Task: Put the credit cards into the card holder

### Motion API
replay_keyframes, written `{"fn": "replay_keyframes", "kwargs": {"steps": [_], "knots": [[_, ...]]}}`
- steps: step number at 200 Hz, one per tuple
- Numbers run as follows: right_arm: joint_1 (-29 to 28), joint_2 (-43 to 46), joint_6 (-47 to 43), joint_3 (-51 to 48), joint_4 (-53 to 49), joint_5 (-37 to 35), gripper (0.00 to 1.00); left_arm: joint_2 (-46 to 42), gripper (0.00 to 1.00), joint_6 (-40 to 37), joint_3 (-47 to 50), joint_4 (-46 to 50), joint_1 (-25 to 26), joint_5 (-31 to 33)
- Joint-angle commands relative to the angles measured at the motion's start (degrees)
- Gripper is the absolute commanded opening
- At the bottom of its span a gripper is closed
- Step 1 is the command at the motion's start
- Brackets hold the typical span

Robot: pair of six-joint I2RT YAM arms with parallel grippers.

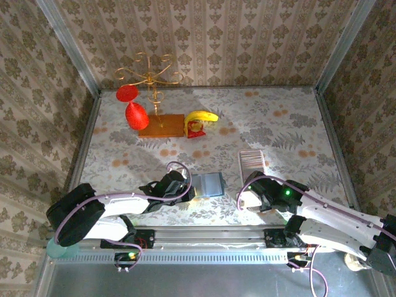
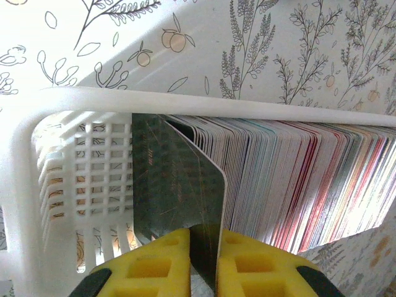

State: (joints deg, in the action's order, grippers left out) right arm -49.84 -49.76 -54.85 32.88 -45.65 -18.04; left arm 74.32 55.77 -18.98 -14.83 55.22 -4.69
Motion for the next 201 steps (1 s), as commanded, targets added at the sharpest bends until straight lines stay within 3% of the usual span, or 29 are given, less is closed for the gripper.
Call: {"fn": "replay_keyframes", "kwargs": {"steps": [1, 57, 94, 134, 161, 201], "knots": [[-0.55, 0.87, 1.27, 2.28, -0.67, -1.61, 0.13, 1.17, 0.00, 0.57, -0.70, 2.48, 0.51, 0.49], [-1.97, 2.47, 3.57, 4.82, -6.03, -0.56, 0.06, -0.35, 0.00, 0.30, -0.88, 4.15, 0.61, 1.08], [-2.72, 3.83, 7.53, 8.16, -12.39, 5.12, 0.00, -1.83, 0.00, -0.12, -0.97, 5.88, 0.50, 1.76], [-2.73, 4.61, 14.29, 12.69, -15.30, 11.13, 0.00, -4.62, 0.00, -0.31, -1.05, 8.37, -0.01, 2.14], [-2.72, 4.15, 28.65, 15.28, -6.06, 12.33, 0.00, -7.71, 0.00, -0.66, -1.54, 11.53, -0.76, 2.38], [-2.75, -2.85, 55.65, 19.38, 7.95, 12.32, 0.00, -14.77, 0.11, -1.68, -1.96, 17.97, -2.59, 3.60]]}}
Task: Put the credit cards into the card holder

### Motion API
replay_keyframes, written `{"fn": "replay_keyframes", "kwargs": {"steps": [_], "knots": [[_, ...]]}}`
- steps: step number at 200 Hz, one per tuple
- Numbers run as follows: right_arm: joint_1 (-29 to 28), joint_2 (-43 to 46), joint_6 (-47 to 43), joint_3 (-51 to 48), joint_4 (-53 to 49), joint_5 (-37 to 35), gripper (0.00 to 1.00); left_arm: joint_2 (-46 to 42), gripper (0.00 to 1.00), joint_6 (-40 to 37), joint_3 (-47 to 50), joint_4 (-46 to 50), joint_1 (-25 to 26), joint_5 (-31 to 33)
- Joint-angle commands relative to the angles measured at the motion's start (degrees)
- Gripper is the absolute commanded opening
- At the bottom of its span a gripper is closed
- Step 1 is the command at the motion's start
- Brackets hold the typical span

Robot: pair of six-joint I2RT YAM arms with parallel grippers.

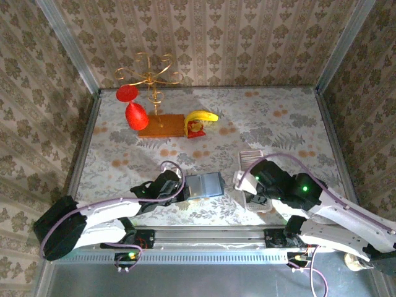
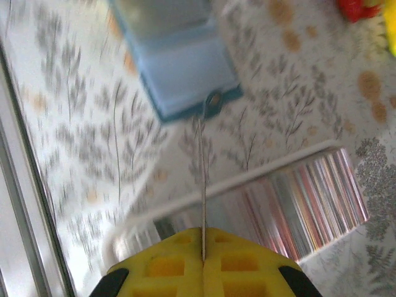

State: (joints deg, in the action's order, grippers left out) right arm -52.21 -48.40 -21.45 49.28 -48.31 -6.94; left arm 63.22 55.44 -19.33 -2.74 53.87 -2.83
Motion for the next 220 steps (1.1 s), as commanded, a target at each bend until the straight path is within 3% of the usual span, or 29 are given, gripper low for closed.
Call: {"fn": "replay_keyframes", "kwargs": {"steps": [1, 31, 61, 111, 161, 180, 220], "knots": [[-0.37, -4.49, 23.00, 3.09, 10.83, 1.31, 0.00, -3.83, 0.11, -1.32, -1.55, 6.02, -1.27, 1.76], [1.13, -13.66, 42.75, 7.20, 15.27, 5.15, 0.00, -7.07, 0.20, -1.30, -0.97, 7.72, -3.05, 0.57], [6.01, -23.13, 58.23, 7.87, 20.33, 15.37, 0.00, -5.70, 0.31, -1.70, -2.02, 8.10, -3.65, -0.11], [8.30, -33.86, 63.61, 4.48, 28.57, 20.21, 0.00, -0.40, 0.41, -2.26, -2.96, 3.66, -5.09, -2.99], [8.89, -38.83, 64.32, 2.81, 33.20, 22.26, 0.00, 5.59, 0.48, -2.53, -4.12, 0.15, -5.32, -5.46], [9.05, -39.81, 64.77, 2.19, 34.01, 22.08, 0.00, 7.14, 0.47, -2.53, -4.27, -0.54, -5.30, -5.70], [9.15, -42.05, 65.73, 1.70, 36.03, 22.66, 0.00, 8.56, 0.37, -3.03, -4.42, 0.84, -5.31, -4.74]]}}
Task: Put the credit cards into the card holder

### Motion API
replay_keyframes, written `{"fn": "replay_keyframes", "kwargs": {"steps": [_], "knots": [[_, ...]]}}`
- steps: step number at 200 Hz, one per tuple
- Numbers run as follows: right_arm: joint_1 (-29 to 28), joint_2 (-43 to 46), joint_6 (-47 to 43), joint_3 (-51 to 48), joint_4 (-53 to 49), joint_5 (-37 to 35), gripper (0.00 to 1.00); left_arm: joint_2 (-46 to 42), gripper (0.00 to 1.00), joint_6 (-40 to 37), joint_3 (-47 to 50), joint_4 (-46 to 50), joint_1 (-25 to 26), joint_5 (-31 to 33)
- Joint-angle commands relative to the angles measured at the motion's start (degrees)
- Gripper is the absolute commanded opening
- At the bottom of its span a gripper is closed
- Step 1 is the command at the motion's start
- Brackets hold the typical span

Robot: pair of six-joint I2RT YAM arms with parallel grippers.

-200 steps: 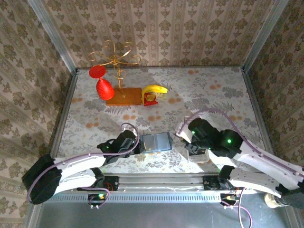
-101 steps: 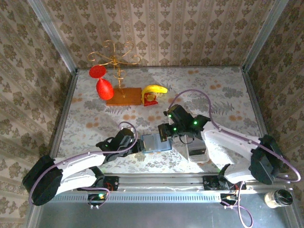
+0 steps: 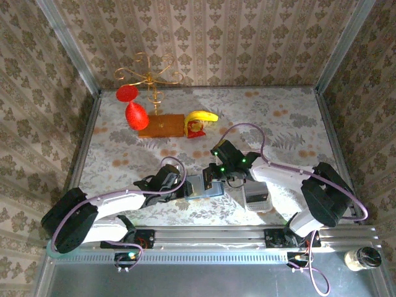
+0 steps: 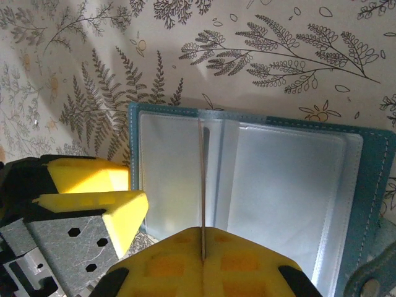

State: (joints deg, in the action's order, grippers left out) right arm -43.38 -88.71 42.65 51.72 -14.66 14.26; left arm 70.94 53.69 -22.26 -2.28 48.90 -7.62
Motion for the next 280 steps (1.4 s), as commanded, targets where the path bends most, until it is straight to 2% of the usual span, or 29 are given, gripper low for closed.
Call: {"fn": "replay_keyframes", "kwargs": {"steps": [1, 35, 85, 280], "knots": [[0.27, -1.78, 1.59, -0.75, 2.36, 1.47, 0.00, 0.86, 0.37, -1.25, -1.48, 0.37, -0.37, 0.05], [0.29, -2.95, 2.17, -1.10, 3.67, 1.83, 0.00, 1.53, 0.29, -1.37, -0.85, 0.62, -0.22, 0.19], [0.29, -3.80, 3.38, -2.11, 5.60, 2.70, 0.00, 1.91, 0.25, -1.67, -0.42, 1.58, -0.13, 0.74], [0.18, -5.13, 7.66, -5.55, 10.71, 3.28, 0.00, 2.98, 0.17, -1.15, 0.68, -0.07, 0.40, 0.59]]}}
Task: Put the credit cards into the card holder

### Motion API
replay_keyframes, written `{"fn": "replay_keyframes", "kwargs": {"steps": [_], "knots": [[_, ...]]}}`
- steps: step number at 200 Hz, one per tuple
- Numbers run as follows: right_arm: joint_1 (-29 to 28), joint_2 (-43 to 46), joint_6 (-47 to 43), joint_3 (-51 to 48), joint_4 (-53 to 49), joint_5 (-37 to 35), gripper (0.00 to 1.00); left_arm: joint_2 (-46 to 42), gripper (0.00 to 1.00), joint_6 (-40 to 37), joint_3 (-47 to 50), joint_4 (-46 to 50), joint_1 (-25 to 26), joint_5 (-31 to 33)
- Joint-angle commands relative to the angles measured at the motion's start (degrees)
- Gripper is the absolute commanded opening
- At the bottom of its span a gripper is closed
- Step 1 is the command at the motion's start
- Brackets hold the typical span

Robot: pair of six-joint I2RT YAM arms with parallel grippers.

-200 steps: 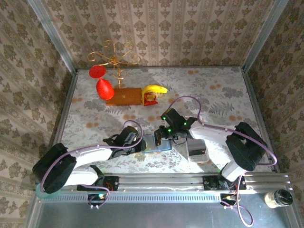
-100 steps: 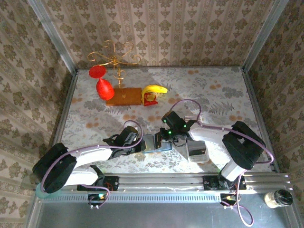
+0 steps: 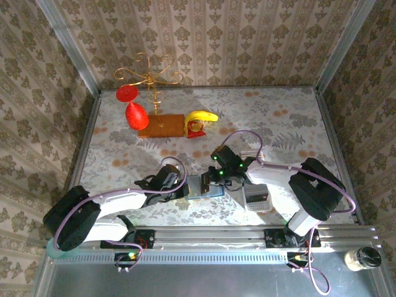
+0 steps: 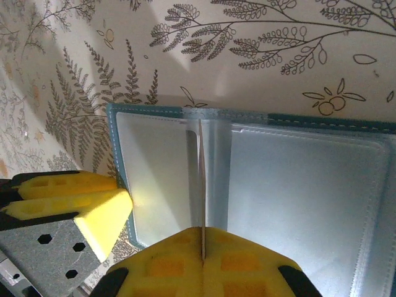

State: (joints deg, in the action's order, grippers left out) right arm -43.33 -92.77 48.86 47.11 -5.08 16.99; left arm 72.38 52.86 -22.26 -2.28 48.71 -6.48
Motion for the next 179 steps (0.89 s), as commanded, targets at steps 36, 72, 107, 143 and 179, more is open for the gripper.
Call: {"fn": "replay_keyframes", "kwargs": {"steps": [36, 72, 107, 143, 179], "knots": [[0.13, -1.02, 3.22, -2.59, 3.77, 1.30, 0.00, 1.79, 0.16, -0.04, 0.90, -0.60, 0.81, -0.62], [0.02, -1.05, 4.08, -4.10, 4.32, 1.23, 0.00, 2.24, 0.16, 0.14, 1.05, -1.04, 1.04, -0.64], [0.19, 0.86, 3.56, -4.96, 2.20, 0.13, 0.00, 1.30, 0.15, 0.49, 1.43, -0.67, 1.28, -0.24], [0.24, 0.87, 4.53, -5.22, 1.90, 2.15, 0.00, 0.96, 0.15, 0.53, 1.54, -0.68, 1.46, 0.31], [0.27, 1.31, 6.15, -6.77, 3.16, 1.33, 0.00, 1.10, 0.15, 0.40, 1.37, -0.45, 1.56, 0.33]]}}
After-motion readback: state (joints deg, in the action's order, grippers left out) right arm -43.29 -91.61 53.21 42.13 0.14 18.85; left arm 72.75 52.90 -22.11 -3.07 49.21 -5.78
